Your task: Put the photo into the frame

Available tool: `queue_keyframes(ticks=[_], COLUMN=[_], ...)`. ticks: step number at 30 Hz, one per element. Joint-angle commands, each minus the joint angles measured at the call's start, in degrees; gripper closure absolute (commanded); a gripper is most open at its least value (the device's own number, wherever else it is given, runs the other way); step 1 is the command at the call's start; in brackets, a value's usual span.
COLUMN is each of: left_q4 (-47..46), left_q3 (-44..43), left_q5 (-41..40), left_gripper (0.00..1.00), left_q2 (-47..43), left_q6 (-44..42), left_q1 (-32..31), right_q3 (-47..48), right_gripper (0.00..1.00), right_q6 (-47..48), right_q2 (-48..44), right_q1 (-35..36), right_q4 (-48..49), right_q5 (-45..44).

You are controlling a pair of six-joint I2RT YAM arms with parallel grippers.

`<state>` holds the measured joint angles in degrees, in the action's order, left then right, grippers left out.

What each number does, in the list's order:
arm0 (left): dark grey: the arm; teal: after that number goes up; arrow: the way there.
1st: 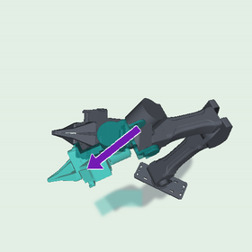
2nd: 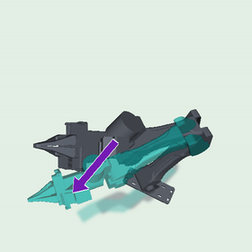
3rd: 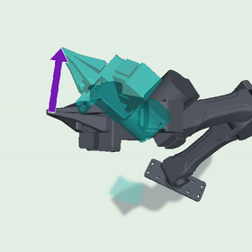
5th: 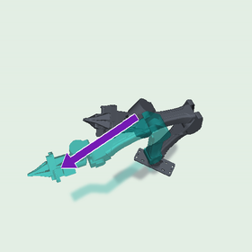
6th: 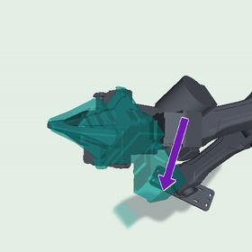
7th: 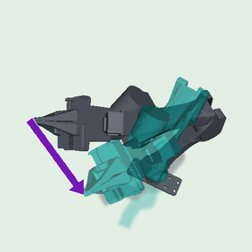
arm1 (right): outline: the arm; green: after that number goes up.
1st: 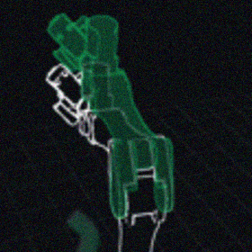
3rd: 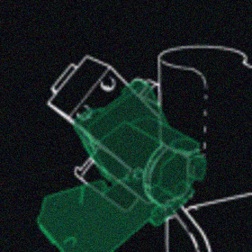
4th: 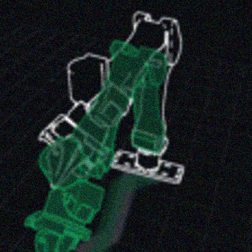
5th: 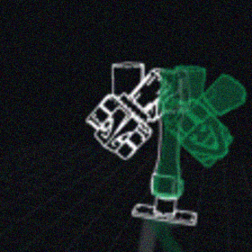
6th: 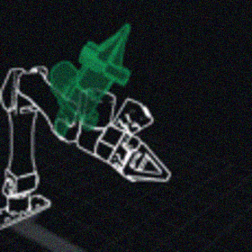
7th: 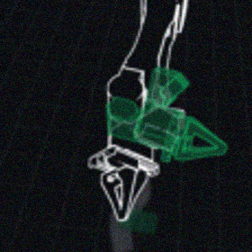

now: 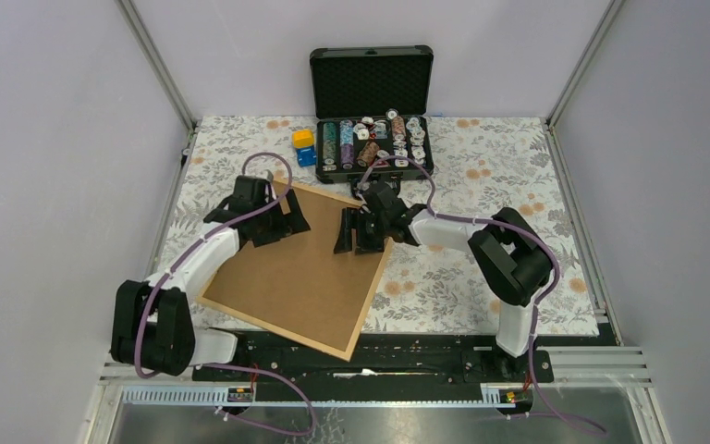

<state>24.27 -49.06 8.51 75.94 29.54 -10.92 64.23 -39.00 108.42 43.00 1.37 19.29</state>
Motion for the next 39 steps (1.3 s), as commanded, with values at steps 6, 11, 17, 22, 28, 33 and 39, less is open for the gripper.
queue_keyframes(ticks=[6, 11, 17, 22, 28, 33, 39], left_q4=[3.0, 14.4, 23.1, 25.0, 24.7, 25.0, 25.8], left_q3=[2.8, 0.9, 6.6, 11.2, 10.0, 9.3, 6.9], left_q5=[4.6, -6.7, -8.8, -6.8, -7.4, -8.3, -10.7], left_gripper=[0.02, 0.01, 0.01, 0.02, 0.02, 0.02, 0.02], left_q2=[-5.7, -6.2, -12.9, -12.8, -10.9, -11.2, -10.3], left_q6=[1.0, 8.3, 22.3, 27.8, 26.3, 25.9, 24.8], left_q1=[-2.4, -2.4, -1.2, -1.1, -0.9, -0.9, -0.9], right_q3=[1.2, -1.3, -1.9, 0.3, 3.4, 6.8, 8.5], right_gripper=[0.13, 0.02, 0.0, 0.0, 0.02, 0.03, 0.04], right_q6=[11.4, 17.0, 29.3, 34.2, 35.3, 35.6, 35.5], right_q2=[-6.9, -11.5, -14.0, -11.6, -8.0, -4.0, -1.0], right_q1=[2.7, 8.9, 21.0, 28.3, 34.0, 37.8, 39.6], right_q4=[-16.9, -19.6, -18.2, -20.5, -22.3, -24.3, -25.7], right_q5=[-2.8, -9.0, -15.1, -24.7, -29.2, -30.9, -34.0])
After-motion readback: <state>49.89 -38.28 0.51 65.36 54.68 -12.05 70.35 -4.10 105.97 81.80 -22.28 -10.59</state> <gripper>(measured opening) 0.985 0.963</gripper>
